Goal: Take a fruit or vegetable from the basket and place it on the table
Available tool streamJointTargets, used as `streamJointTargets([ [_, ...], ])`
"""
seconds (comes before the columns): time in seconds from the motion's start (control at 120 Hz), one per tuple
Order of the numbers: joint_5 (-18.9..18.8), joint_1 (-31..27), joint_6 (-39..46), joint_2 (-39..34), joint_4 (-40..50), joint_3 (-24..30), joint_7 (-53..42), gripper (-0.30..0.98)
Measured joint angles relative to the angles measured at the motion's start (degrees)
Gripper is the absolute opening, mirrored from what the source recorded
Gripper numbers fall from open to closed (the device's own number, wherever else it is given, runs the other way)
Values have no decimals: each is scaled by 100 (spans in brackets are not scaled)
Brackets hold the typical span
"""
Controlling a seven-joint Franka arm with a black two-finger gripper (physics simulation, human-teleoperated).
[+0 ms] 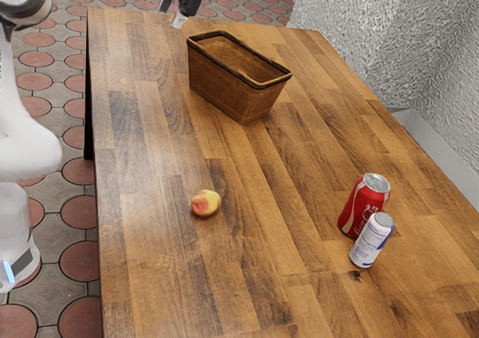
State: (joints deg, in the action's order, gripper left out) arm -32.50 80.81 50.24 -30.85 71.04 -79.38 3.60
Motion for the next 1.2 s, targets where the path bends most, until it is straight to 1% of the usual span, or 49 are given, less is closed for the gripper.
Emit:
streamJointTargets([
  [0.05, -207, 130, 543, -28, 58, -106, 63, 68],
  [0.117, -382, 191, 1088, -41, 85, -156, 139, 69],
  [0.258, -498, 260, 1807, -54, 25, -272, 310, 69],
  [0.292, -542, 639, 1918, -50, -259, -639, 358, 69],
  [0.342, -599, 1825, 2027, -60, -1079, -1701, 416, 69],
  [0.358, -613, 2167, 2054, -62, -1285, -1975, 432, 69],
  [0.392, -634, 2626, 2099, -56, -1547, -2313, 465, 69],
  [0.408, -622, 2680, 2108, -1, -1658, -2332, 481, 69],
  [0.45, -526, 2095, 2140, 464, -1944, -1923, 578, 68],
  [0.508, -403, 1381, 2085, 812, -2104, -1639, 785, 68],
  [0.542, -338, 950, 2047, 866, -2117, -1583, 897, 68],
  [0.592, -285, 184, 2143, 765, -1984, -1572, 1048, 68],
  [0.633, -339, -92, 2306, 700, -1774, -1789, 1152, 68],
  [0.7, -425, -172, 2709, 504, -1268, -2151, 1301, 69],
  [0.775, -479, -139, 3225, 234, -1061, -2361, 1450, 69],
  [0.975, -508, -150, 4465, 102, -998, -2475, 1769, 69],
  [1.058, -484, -133, 4693, 91, -984, -2498, 1877, 69],
  [1.125, -465, 10, 4782, 87, -985, -2539, 1974, 69],
  [1.2, -453, 341, 4877, 57, -990, -2637, 2088, 69],
])
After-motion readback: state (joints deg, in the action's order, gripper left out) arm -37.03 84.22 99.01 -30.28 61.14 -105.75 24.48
